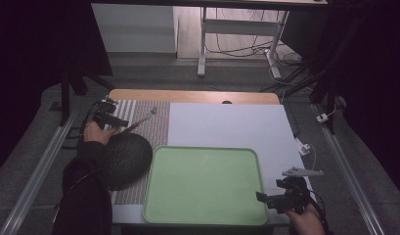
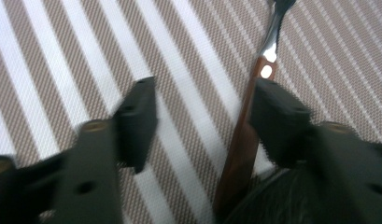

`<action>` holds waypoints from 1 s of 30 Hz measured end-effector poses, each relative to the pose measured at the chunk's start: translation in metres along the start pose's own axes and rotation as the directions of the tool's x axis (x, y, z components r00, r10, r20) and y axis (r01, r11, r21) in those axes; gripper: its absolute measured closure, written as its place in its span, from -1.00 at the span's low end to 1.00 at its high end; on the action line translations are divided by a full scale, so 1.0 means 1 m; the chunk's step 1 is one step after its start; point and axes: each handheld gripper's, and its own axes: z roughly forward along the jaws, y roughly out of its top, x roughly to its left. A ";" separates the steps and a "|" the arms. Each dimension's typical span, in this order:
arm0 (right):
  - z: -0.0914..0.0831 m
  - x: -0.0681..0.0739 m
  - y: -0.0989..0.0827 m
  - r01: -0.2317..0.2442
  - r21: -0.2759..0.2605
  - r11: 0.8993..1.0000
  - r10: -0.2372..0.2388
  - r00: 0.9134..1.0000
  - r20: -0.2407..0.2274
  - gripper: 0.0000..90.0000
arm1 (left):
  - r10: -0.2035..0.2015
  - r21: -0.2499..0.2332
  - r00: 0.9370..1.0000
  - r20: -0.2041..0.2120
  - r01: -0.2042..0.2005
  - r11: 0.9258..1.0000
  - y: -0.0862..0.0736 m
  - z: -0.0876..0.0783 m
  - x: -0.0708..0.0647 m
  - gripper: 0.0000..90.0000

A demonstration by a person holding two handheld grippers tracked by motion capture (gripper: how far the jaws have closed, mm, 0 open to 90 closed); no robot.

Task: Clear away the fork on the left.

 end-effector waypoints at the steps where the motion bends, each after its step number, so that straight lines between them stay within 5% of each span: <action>1: 0.000 0.000 0.000 0.000 0.000 1.000 0.000 1.000 0.000 -0.99 | 0.002 -0.001 1.000 0.005 -0.001 1.000 0.002 0.003 -0.001 -0.31; 9: 0.000 0.000 0.000 -0.001 0.001 1.000 0.001 1.000 -0.003 -0.99 | 0.048 0.047 0.998 0.036 -0.049 0.998 0.011 0.025 -0.016 -0.99; 20: 0.000 -0.001 0.000 -0.007 -0.001 1.000 0.007 1.000 -0.007 -0.99 | 0.095 0.096 0.995 -0.008 -0.094 0.991 0.021 0.042 -0.032 -0.99; 23: 0.000 -0.001 0.000 -0.007 0.002 1.000 0.007 1.000 -0.008 -0.99 | 0.107 0.091 0.994 -0.002 -0.107 0.990 0.021 0.040 -0.033 -0.88; 30: 0.000 -0.001 0.000 -0.008 0.003 1.000 0.008 1.000 -0.010 -0.99 | 0.131 0.092 0.991 0.014 -0.131 0.987 0.024 0.031 -0.031 -0.06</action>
